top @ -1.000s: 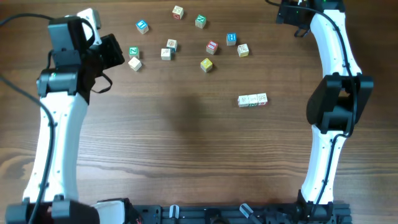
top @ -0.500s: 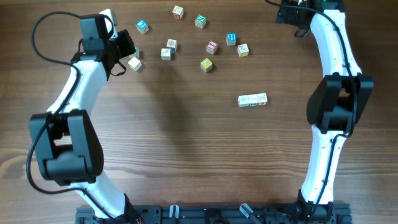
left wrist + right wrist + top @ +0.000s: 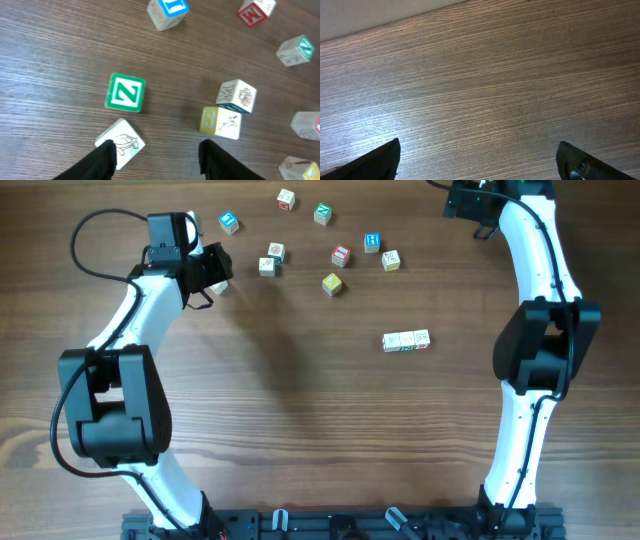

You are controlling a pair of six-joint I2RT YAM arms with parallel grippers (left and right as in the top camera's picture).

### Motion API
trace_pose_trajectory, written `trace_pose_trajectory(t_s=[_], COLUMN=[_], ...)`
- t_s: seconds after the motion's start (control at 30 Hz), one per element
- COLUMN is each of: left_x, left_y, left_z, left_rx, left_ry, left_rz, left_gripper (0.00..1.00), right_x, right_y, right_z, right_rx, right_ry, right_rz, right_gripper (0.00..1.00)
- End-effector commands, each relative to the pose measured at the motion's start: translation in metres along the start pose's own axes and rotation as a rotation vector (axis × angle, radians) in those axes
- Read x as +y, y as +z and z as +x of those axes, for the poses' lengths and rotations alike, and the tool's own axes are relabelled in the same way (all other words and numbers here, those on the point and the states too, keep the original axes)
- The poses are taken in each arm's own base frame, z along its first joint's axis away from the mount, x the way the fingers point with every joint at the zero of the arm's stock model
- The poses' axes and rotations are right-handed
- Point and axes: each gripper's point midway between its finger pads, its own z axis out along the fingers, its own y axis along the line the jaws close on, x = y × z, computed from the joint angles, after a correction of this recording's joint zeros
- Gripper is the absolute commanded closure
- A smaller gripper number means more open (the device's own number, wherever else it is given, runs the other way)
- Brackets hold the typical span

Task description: Form a horizontal line

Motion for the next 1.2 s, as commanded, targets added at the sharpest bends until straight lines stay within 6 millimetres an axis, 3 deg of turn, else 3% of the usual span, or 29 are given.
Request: trace_pose_trajectory(t_s=[0.0,0.13,0.3,0.43,0.63,0.73,0.83,0.9,1.0,1.13,1.17], left_x=[0.02,0.03,0.04,0.042,0.046,0.064,0.077,0.075,0.069,0.067,0.067], left_y=[0.014,0.032,0.037,0.04,0.038,0.032,0.027,0.028,0.033,0.034,0.034], left_z=[0.014,0.031,0.027,0.032,0.043,0.056,0.063,0.057,0.037,0.03,0.03], left_rx=[0.024,0.073,0.042,0.056,0.101,0.148,0.173,0.15,0.066,0.035,0.035], left_ry=[0.001,-0.024,-0.028,-0.031,-0.036,-0.033,-0.022,-0.022,-0.019,-0.016,-0.016], left_rz=[-0.09,-0.115,-0.168,-0.172,-0.193,-0.293,-0.364,-0.357,-0.33,-0.319,-0.318], left_gripper=[0.42,0.28,0.25,0.41,0.48,0.53,0.49,0.4,0.38,0.49,0.59], right_x=[0.004,0.004,0.004,0.004,0.004,0.004,0.004,0.004,0.004,0.004,0.004], right_y=[-0.004,-0.004,-0.004,-0.004,-0.004,-0.004,-0.004,-0.004,-0.004,-0.004,-0.004], right_z=[-0.003,-0.003,-0.003,-0.003,-0.003,-0.003,-0.003,-0.003,-0.003,-0.003,-0.003], right_rx=[-0.011,-0.011,-0.011,-0.011,-0.011,-0.011,-0.011,-0.011,-0.011,-0.011,-0.011], right_ry=[-0.016,-0.016,-0.016,-0.016,-0.016,-0.016,-0.016,-0.016,-0.016,-0.016,-0.016], right_rz=[-0.006,-0.006,-0.006,-0.006,-0.006,-0.006,-0.006,-0.006,-0.006,-0.006,-0.006], right_gripper=[0.0,0.01,0.0,0.0,0.0,0.0,0.0,0.0,0.0,0.0,0.0])
